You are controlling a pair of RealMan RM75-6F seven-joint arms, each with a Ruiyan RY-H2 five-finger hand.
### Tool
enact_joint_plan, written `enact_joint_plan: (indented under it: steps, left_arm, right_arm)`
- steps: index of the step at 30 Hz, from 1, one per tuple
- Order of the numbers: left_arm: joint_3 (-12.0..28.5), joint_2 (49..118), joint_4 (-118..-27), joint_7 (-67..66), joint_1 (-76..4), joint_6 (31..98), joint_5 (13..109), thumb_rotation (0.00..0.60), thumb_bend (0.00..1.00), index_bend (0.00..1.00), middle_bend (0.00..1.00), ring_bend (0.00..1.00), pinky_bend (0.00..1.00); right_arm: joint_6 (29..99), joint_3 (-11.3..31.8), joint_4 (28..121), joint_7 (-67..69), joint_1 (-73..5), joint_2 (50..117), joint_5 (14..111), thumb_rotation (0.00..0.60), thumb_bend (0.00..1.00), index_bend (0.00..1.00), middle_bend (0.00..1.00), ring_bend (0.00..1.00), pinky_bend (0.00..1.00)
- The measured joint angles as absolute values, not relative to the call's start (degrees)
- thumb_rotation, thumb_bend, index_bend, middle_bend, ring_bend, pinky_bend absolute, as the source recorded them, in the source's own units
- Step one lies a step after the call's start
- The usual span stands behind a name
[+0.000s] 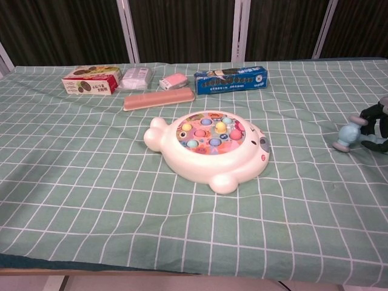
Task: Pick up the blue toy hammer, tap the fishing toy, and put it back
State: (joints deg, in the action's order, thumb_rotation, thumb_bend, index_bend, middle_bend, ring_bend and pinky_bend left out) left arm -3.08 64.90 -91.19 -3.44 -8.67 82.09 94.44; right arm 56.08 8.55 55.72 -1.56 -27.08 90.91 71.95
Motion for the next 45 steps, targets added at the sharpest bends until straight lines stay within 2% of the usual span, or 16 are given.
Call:
enact_joint_plan:
  steps: [10, 17, 24, 29, 36, 42, 45]
  left_arm:
    - [-3.1, 64.85, -91.26, -3.39, -8.63, 82.23, 94.58, 0.6, 0.42, 0.0, 0.0, 0.0, 0.05]
    - [-3.23, 64.79, -91.21, -3.03, -8.7, 82.42, 95.15, 0.6, 0.42, 0.0, 0.0, 0.0, 0.05]
    - [-3.37, 64.3, -91.0, -1.64, -8.48, 83.31, 95.76, 0.6, 0.42, 0.0, 0.0, 0.0, 0.05]
    - [-3.45, 64.01, -90.79, -0.84, -8.35, 83.71, 96.02, 0.6, 0.42, 0.0, 0.0, 0.0, 0.05]
    - [-3.63, 63.65, -90.45, 0.39, -8.46, 83.66, 96.37, 0.6, 0.42, 0.0, 0.0, 0.0, 0.05]
    - [-3.53, 63.66, -90.43, 0.41, -8.56, 83.4, 96.1, 0.6, 0.42, 0.0, 0.0, 0.0, 0.05]
    - [-3.48, 63.66, -90.43, 0.4, -8.63, 83.2, 95.93, 0.6, 0.42, 0.0, 0.0, 0.0, 0.05]
  right_arm:
    - [58.69, 9.71, 62.87, -1.56, -26.8, 86.6, 72.69, 0.6, 0.58, 0.96, 0.69, 0.71, 0.72]
    - [59.87, 11.32, 74.52, -6.38, -27.72, 81.55, 72.6, 0.6, 0.58, 0.96, 0.69, 0.71, 0.72]
    - [60.56, 14.03, 93.9, -21.66, -30.85, 76.69, 68.87, 0.6, 0.58, 0.96, 0.69, 0.71, 0.72]
    - [61.46, 15.51, 102.21, -35.45, -34.24, 75.62, 63.26, 0.6, 0.58, 0.96, 0.69, 0.71, 0.72]
    - [64.32, 17.31, 106.39, -52.29, -41.29, 78.63, 51.34, 0.6, 0.58, 0.96, 0.69, 0.71, 0.72]
    - [68.65, 18.37, 104.65, -63.98, -49.63, 85.0, 37.55, 0.6, 0.58, 0.96, 0.69, 0.71, 0.72]
    - [70.26, 18.26, 102.07, -66.32, -52.6, 87.9, 34.77, 0.6, 0.58, 0.96, 0.69, 0.71, 0.72]
